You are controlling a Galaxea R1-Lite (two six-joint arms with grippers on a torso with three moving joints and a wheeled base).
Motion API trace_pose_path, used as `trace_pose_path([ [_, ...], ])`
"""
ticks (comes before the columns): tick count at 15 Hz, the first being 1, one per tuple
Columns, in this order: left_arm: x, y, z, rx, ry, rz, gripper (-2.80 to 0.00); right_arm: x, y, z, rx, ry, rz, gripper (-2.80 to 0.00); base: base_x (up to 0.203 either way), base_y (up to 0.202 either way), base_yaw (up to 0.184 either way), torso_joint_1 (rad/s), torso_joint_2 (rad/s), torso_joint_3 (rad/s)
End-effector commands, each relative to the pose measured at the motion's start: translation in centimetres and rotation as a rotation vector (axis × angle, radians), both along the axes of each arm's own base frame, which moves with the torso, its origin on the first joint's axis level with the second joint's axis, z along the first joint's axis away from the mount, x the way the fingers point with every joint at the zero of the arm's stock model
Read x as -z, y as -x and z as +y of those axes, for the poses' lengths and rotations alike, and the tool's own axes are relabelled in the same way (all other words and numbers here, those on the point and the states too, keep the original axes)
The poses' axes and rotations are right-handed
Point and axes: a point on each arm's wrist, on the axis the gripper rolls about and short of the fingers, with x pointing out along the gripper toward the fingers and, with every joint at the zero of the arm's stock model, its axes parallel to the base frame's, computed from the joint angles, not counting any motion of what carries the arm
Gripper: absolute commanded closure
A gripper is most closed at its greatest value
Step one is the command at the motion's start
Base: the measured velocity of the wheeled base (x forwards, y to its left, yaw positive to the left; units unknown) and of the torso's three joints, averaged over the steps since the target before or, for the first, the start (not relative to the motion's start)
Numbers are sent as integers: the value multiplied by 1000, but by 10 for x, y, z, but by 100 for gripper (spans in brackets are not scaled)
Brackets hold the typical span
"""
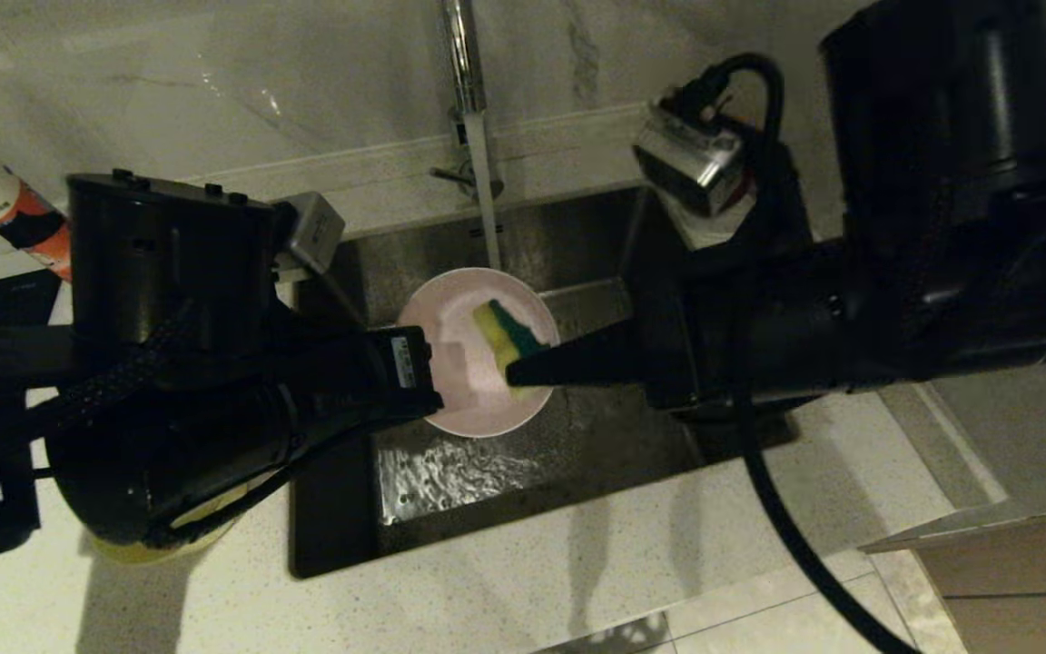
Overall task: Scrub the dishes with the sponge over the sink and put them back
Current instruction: Wipe the bowl, then rinse the bowl
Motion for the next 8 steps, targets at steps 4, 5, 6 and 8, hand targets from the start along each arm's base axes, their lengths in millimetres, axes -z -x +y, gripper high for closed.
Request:
trace_pose_path([
  [4, 24, -32, 15, -129, -7, 89, 0, -53, 41, -60, 43, -137, -126, 0, 0, 0, 0, 0, 0, 0],
  [5, 30, -40, 17, -157, -15, 114, 0, -56, 44, -69, 63, -139, -132, 0, 0, 0, 0, 0, 0, 0],
  [6, 34, -48, 19, -180, -16, 140, 0, -56, 46, -75, 77, -134, -129, 0, 0, 0, 0, 0, 0, 0],
  [8, 32, -64, 18, -230, 14, 189, 0, -51, 45, -85, 114, -123, -117, 0, 0, 0, 0, 0, 0, 0],
])
